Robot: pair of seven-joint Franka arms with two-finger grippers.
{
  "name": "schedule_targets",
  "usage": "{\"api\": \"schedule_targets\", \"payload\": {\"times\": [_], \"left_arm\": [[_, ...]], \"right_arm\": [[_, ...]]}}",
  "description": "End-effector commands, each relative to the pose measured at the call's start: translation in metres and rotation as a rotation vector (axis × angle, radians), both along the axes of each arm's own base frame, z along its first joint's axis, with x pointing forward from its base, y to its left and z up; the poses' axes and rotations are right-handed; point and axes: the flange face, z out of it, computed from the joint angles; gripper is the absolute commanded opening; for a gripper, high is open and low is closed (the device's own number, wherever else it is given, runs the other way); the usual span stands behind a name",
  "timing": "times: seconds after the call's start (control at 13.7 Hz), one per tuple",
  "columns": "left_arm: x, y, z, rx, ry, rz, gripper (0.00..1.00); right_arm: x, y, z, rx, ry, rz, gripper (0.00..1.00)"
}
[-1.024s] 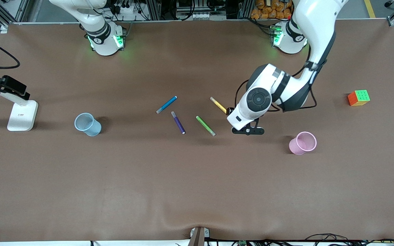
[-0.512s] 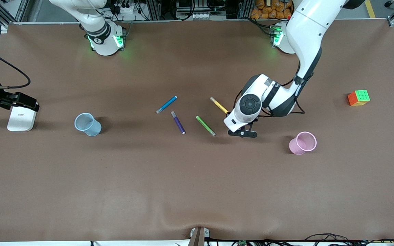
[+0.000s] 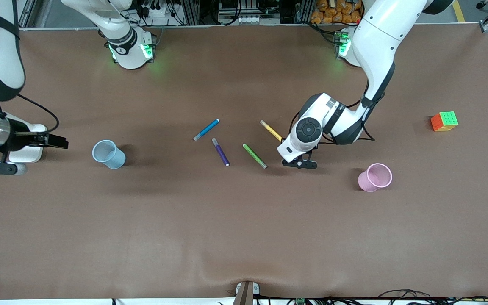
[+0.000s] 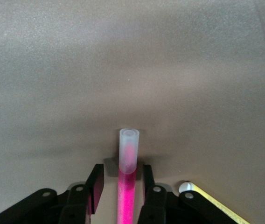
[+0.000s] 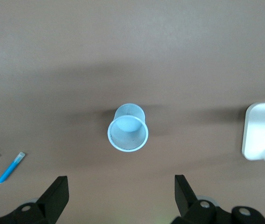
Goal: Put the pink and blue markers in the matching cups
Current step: 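Close the left gripper on pink while the right gripper reaches the blue marker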
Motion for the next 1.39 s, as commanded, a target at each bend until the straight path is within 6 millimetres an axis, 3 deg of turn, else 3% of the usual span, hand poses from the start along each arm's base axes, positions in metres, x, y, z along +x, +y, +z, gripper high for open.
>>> {"api": "schedule_targets", "payload": {"times": [0.0, 0.15, 0.29, 0.44, 0.66, 0.8, 0.95, 1.17, 1.32], "left_arm": [[-0.001, -0.003, -0.003, 0.002, -0.024, 0.001, 0.36], [0.004, -0.001, -0.003, -0.010, -0.038, 0.009, 0.34], [0.008, -0.001, -0.005, -0.014, -0.046, 0.010, 0.26], [0.010, 0.001, -0.007, -0.008, -0.065, -0.010, 0.00], [0.014, 0.005, 0.001, -0.005, -0.076, -0.004, 0.00], [0.024, 0.012, 0.029, -0.004, -0.116, 0.004, 0.00], [0.042, 0.031, 0.068, 0.027, -0.171, 0.018, 0.00], [0.063, 0.069, 0.126, 0.046, -0.234, 0.064, 0.00], [0.074, 0.097, 0.162, 0.058, -0.278, 0.112, 0.00]], "right_arm": [[-0.009, 0.051, 0.010, -0.070, 0.042, -0.182, 1.00], [-0.019, 0.094, 0.005, -0.121, 0.081, -0.269, 1.00], [-0.025, 0.117, -0.003, -0.114, 0.099, -0.296, 1.00], [-0.027, 0.142, -0.005, -0.107, 0.096, -0.354, 1.00], [-0.042, 0.193, -0.035, -0.164, 0.093, -0.457, 1.00], [-0.064, 0.236, -0.065, -0.230, 0.094, -0.568, 1.00], [-0.077, 0.258, -0.090, -0.246, 0.076, -0.612, 1.00], [-0.086, 0.265, -0.127, -0.173, 0.106, -0.687, 1.00], [-0.106, 0.270, -0.171, -0.140, 0.108, -0.717, 1.00]]}}
